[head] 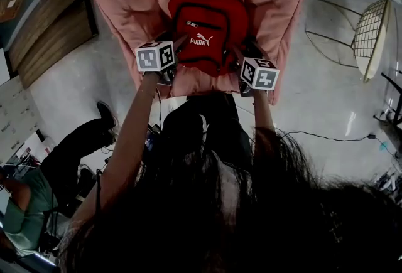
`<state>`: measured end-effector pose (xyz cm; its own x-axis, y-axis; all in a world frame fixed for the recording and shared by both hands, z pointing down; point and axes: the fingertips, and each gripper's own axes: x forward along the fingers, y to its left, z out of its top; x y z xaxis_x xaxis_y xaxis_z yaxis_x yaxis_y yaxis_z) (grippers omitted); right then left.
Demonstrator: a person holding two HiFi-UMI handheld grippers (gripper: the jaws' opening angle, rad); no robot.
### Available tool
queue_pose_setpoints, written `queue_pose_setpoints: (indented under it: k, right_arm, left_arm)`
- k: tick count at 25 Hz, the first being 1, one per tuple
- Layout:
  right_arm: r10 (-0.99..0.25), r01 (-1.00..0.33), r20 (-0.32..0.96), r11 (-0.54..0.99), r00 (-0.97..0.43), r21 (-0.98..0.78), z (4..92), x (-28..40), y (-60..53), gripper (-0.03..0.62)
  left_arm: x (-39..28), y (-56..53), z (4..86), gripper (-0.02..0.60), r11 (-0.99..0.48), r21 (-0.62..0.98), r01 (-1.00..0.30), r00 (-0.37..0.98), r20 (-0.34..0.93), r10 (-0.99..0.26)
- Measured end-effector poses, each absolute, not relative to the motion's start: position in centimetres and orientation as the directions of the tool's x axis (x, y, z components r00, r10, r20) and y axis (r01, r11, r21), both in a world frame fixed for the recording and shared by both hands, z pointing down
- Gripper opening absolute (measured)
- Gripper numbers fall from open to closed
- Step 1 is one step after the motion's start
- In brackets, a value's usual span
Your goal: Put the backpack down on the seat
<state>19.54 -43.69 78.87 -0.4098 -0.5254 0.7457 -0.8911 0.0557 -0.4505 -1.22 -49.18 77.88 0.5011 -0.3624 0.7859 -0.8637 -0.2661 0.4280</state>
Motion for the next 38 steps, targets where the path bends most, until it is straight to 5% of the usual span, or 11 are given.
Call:
queue_pose_setpoints:
  k: [21,38]
  right_arm:
    - [-0.782,-0.796,0.404,0.184,-0.474,-0.577,55.8,10.6,-38.3,0.23]
    - [-0.802,-0.835,0.347,0.311,-0.487,-0.453,48.4,1.1,-28.4,0.093]
  left_arm:
    - [-3.5,-40.7,58.1,0.288,-0.528,0.483,-0.699,0.715,0.491,-0.498]
    - [-11.7,-30.1,51.7,0.207,-0.649,0.413,-0.639,0.769,0.366,-0.524]
